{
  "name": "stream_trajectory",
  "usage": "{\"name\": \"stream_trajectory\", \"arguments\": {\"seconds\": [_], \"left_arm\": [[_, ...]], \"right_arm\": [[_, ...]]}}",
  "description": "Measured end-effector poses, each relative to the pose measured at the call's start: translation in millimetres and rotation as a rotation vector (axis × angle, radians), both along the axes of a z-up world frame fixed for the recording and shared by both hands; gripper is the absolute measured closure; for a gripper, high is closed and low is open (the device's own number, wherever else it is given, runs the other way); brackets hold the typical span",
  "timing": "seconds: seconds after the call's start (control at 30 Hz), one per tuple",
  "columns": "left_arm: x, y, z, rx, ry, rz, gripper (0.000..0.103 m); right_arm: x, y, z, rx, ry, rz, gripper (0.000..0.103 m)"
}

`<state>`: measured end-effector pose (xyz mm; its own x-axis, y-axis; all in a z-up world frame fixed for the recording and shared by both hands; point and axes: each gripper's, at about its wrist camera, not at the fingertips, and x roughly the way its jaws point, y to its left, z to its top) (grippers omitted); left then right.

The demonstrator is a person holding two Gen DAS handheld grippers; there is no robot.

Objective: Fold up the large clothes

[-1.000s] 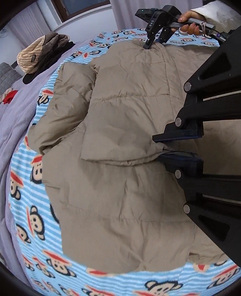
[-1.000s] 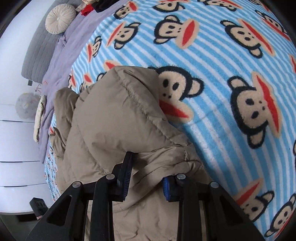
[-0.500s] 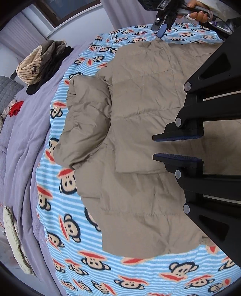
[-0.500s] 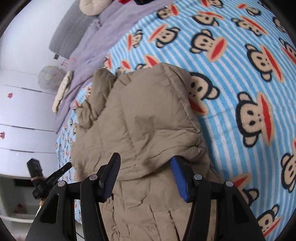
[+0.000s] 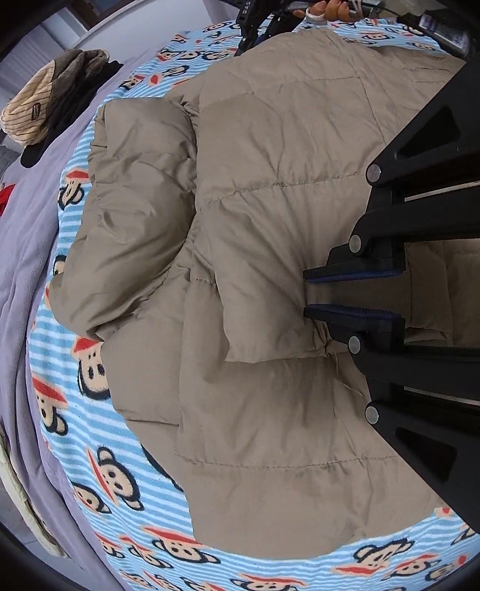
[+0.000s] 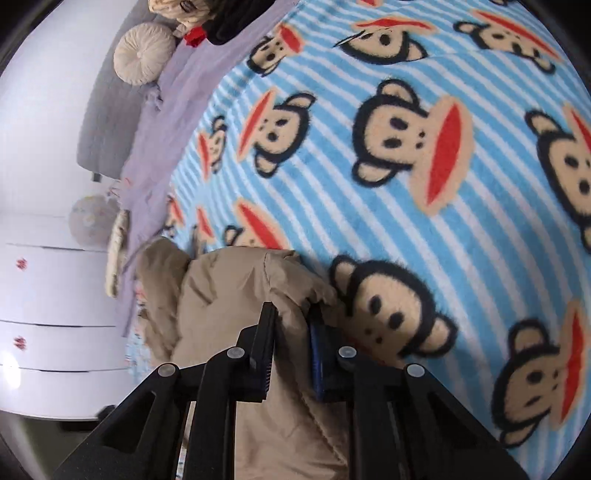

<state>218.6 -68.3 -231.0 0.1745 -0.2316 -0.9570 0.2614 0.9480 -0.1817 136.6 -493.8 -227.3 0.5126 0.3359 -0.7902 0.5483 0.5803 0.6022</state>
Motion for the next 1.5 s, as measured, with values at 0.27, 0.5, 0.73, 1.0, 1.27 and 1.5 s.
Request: {"name": "stream_trajectory", "arguments": {"seconds": [0.27,0.5,0.73,1.0,1.27,1.5], "left_arm": [[-1,2,20,-0.037,-0.014,0.006,0.089],[-21,19,23,-0.029,0.009,0.002,0.089],[-22,20,-8,0.011,0.035,0.010,0.089],[-38,23,23,0.088,0.006,0.025,0.089],[-62,25,57,0.134,-0.038,0.030,0.089],[-96,32,66,0.167,-0.071,0.047,0.089]], "right_arm": [[-10,-6,11,-0.084,0.047,-0.040,0.084],[-73,49,71,-0.228,-0.010,0.147,0.084],[-85,67,13,-0.201,0.123,0.149,0.086],[-96,72,39,-0.220,0.130,0.153,0.083],[-131,82,50,-0.173,0.140,0.132,0.082],[-155,98,55,-0.171,0.131,0.162,0.082]]}}
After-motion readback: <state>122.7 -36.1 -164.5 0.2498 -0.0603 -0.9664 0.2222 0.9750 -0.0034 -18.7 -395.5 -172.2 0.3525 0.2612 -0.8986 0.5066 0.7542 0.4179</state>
